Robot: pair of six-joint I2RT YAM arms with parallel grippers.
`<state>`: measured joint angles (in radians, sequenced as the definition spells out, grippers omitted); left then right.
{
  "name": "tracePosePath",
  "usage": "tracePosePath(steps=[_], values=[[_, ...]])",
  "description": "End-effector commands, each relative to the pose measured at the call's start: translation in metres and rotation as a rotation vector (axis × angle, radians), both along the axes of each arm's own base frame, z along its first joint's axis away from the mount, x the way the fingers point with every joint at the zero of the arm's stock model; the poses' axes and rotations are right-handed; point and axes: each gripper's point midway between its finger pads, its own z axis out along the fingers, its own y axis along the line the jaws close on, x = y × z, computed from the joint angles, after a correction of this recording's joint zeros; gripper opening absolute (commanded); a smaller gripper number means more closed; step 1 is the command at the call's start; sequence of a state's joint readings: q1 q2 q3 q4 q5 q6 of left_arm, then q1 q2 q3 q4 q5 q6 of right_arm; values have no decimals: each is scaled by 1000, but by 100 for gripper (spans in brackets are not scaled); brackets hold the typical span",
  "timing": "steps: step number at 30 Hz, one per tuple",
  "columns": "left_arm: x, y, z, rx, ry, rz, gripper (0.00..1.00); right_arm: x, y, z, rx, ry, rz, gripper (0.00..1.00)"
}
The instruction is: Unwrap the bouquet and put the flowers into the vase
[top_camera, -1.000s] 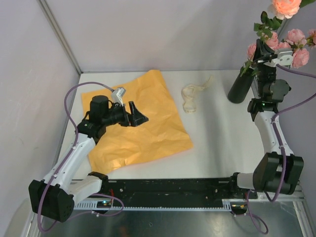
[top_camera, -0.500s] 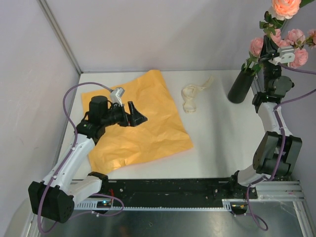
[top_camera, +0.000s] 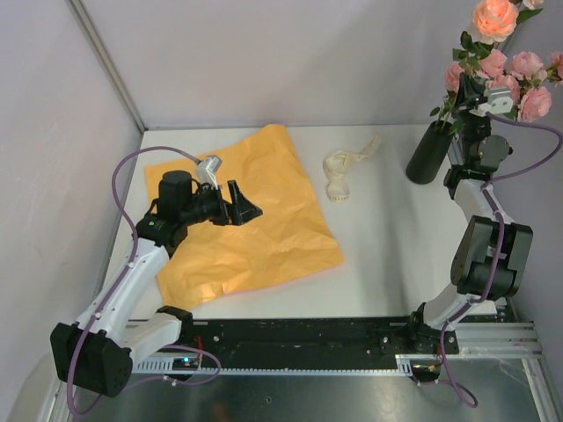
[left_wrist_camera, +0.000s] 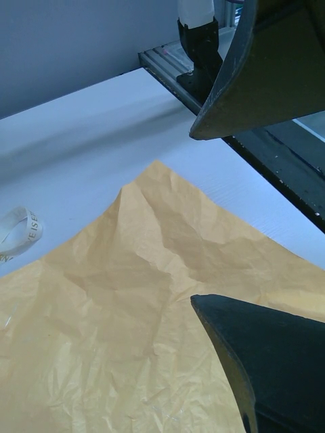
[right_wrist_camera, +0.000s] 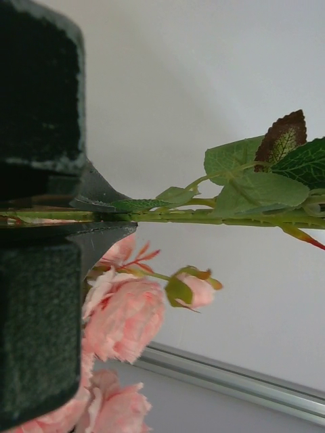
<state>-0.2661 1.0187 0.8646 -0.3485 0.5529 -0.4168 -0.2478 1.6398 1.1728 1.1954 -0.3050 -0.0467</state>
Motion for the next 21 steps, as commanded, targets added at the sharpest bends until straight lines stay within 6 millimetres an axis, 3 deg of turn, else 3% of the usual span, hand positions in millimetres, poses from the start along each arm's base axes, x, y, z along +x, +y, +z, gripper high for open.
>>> tracePosePath(steps=[1, 4, 8, 12, 18, 21], values=[[2, 1, 9, 2, -46, -11, 100, 2, -4, -12, 12, -14, -15, 3], [1, 2, 13, 0, -58, -8, 100, 7, -4, -26, 37, 49, -25, 11], [2, 3, 13, 3, -66, -2, 100, 5, 0, -43, 97, 110, -36, 28], [1, 2, 12, 1, -59, -7, 100, -2, 3, -55, 160, 184, -92, 52], [1, 5, 17, 5, -83, 7, 100, -21, 19, -73, 272, 373, -163, 76], [1, 5, 18, 3, -85, 10, 100, -40, 31, -83, 343, 478, -177, 87]])
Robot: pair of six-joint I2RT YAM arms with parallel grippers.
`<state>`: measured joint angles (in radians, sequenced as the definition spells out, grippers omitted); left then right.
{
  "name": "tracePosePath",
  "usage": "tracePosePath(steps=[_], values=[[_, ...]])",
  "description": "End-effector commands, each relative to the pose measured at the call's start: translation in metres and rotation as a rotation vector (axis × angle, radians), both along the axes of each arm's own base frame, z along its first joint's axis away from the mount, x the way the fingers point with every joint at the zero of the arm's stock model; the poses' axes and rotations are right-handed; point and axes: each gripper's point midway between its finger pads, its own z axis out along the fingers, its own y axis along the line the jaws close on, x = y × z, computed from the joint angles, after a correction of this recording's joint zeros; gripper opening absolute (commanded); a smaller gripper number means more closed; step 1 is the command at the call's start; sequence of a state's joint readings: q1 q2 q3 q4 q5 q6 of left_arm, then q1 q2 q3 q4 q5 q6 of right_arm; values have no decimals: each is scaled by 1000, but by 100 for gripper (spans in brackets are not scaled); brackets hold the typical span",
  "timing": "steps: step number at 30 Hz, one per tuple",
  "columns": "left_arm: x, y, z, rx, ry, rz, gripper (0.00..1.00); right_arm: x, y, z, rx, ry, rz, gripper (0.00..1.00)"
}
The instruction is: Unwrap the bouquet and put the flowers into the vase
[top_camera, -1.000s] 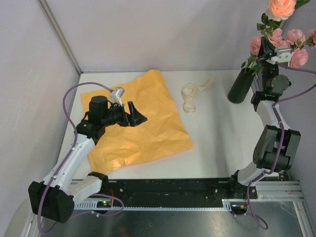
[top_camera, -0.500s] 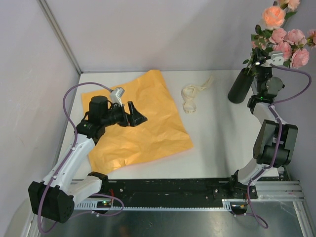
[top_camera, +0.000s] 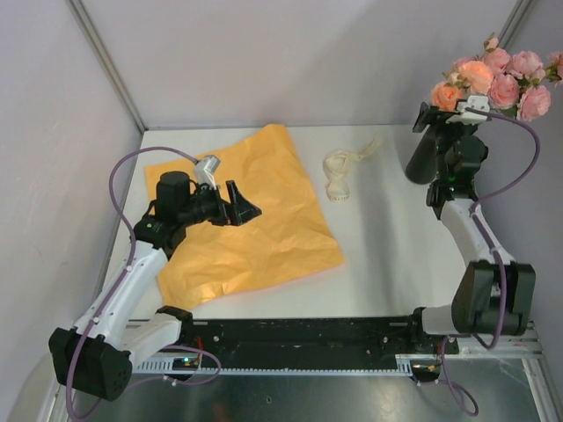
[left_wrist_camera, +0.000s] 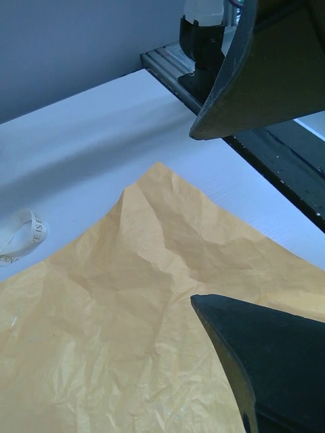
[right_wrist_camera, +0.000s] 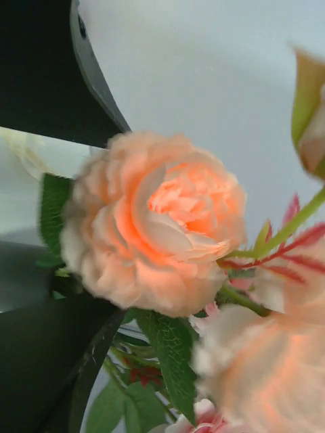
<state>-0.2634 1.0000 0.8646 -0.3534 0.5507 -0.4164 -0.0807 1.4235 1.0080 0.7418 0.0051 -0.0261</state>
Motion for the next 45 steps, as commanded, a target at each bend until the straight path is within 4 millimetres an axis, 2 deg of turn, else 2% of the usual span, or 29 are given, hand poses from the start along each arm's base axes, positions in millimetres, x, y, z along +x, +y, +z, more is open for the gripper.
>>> tracePosePath(steps=[1, 4, 9, 14, 17, 19, 25, 30, 38, 45], values=[[2, 4, 14, 5, -71, 7, 100, -34, 4, -7, 126, 141, -88, 93], [3, 5, 15, 6, -75, 13, 100, -59, 25, -15, 201, 228, -59, 99], [5, 11, 18, 23, -101, 52, 99, -111, 54, -26, 318, 355, 4, 99], [9, 27, 26, 59, -164, 144, 100, -154, 105, -67, 351, 585, 212, 99], [8, 35, 32, 73, -204, 185, 100, -181, 142, -92, 355, 738, 396, 99], [9, 38, 34, 81, -219, 203, 100, -194, 158, -103, 373, 798, 461, 99], [12, 48, 40, 99, -252, 261, 100, -209, 190, -107, 454, 820, 592, 99], [12, 49, 41, 91, -268, 265, 100, -213, 211, -108, 491, 847, 708, 99], [11, 50, 44, 85, -294, 273, 100, -216, 222, -113, 505, 853, 780, 99], [12, 50, 44, 84, -296, 273, 100, -213, 225, -107, 513, 816, 796, 99]])
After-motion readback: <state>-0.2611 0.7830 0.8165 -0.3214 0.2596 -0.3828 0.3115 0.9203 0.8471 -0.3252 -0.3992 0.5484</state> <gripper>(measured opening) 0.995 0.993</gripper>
